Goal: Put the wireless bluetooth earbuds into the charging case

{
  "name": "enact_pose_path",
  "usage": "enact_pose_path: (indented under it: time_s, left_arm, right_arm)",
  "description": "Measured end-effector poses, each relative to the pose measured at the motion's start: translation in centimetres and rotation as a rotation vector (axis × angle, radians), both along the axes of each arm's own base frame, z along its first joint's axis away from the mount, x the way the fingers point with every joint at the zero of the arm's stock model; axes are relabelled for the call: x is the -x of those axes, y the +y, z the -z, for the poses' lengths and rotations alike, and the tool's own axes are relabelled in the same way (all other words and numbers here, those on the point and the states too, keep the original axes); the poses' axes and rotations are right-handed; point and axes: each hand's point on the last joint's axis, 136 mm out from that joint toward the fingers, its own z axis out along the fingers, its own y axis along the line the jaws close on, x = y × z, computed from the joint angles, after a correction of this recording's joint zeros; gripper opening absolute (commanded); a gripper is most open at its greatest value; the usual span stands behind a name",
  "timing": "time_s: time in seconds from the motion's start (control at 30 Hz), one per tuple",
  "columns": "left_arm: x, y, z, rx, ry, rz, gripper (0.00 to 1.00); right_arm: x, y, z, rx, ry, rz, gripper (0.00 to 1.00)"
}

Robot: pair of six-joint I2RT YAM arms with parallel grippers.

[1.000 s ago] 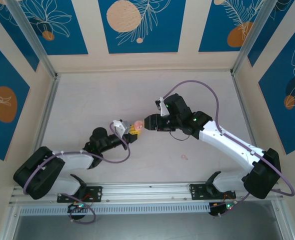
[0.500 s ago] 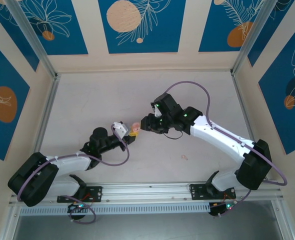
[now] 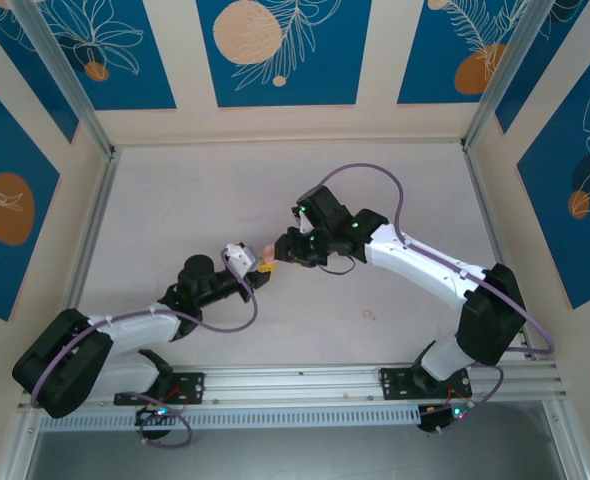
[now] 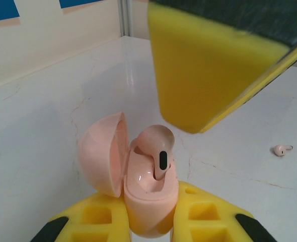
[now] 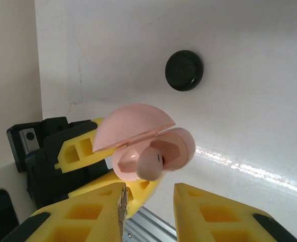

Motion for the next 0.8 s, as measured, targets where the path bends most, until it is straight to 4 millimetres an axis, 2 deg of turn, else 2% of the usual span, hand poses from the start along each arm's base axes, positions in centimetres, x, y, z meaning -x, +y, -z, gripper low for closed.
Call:
enact_pose_path:
  time_s: [0.8]
  left_arm:
    - [0.0, 0.3, 0.2, -0.015, 0.015, -0.016, 0.14]
  right_arm:
    - [-0.3, 1.4, 0.9, -0.014, 0.017, -0.053, 0.24]
